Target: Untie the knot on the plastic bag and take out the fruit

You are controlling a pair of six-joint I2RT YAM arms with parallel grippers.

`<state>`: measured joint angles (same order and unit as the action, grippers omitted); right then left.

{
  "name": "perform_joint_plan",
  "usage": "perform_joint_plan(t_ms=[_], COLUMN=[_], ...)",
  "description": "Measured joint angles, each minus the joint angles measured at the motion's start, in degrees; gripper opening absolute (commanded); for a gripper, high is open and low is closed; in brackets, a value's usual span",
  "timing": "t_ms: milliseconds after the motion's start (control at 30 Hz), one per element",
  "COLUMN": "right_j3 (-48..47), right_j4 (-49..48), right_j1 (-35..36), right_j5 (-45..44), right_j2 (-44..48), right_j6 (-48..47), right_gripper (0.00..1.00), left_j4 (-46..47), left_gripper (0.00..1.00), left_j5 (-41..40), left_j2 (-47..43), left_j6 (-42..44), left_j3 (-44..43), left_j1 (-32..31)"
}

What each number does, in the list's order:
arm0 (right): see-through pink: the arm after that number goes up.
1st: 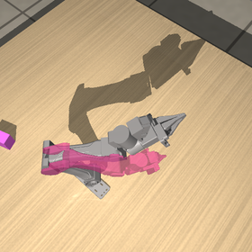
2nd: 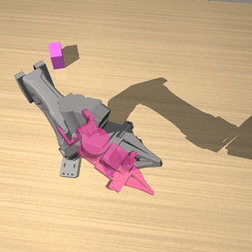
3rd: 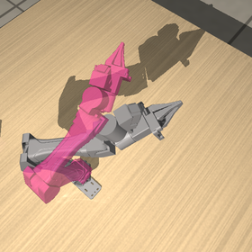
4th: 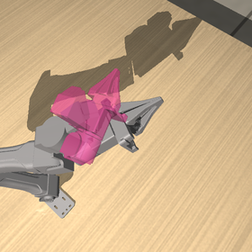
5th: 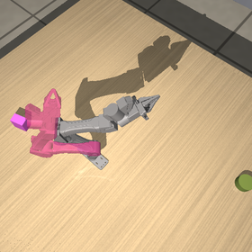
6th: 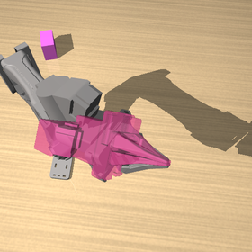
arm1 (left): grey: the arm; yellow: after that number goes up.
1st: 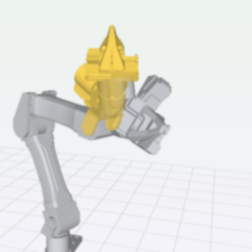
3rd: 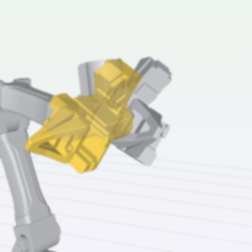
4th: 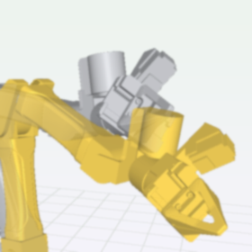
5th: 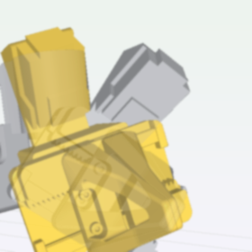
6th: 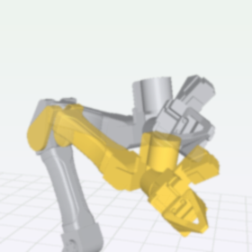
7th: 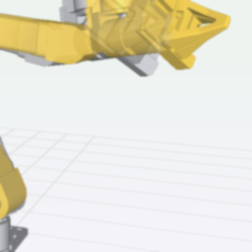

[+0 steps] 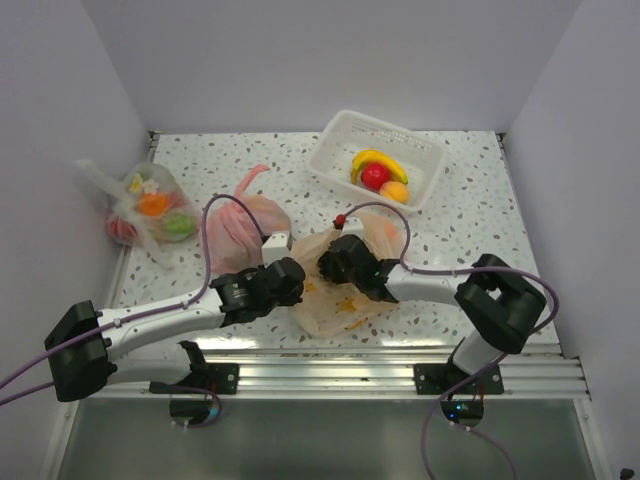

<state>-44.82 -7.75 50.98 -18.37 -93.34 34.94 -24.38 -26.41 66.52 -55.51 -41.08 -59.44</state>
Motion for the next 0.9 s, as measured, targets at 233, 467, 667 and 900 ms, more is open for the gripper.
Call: perform_joint_plan(t_ms=[233,467,667,900], right_j3=[2.3,2.9,1.0,-11.1], right_j4=[4.6,13.2,24.9,36.3], right_j1=[0.0,0.0,0.0,0.0], right_j5=[4.0,10.3,15.2,18.7], right_j2=[9.5,23.0,32.9,39.4], right_j6=[-2.6,-7.0,-11.5,-16.3], right_gripper=[0.02,0.0,0.0,0.0], left_j4=[-0.2,-0.9,-1.0,-1.0], left_gripper=[0.04,0.04,0.04,0.04], left_j5=[-0.7,-1.6,-2.3,-2.3], left_j2=[0.0,0.2,0.4,0.6], left_j6=[0.0,0.0,0.1,0.1], left_j3=[-0.1,-1.8,-2.9,-2.9], left_j1=[0.0,0.0,0.0,0.0])
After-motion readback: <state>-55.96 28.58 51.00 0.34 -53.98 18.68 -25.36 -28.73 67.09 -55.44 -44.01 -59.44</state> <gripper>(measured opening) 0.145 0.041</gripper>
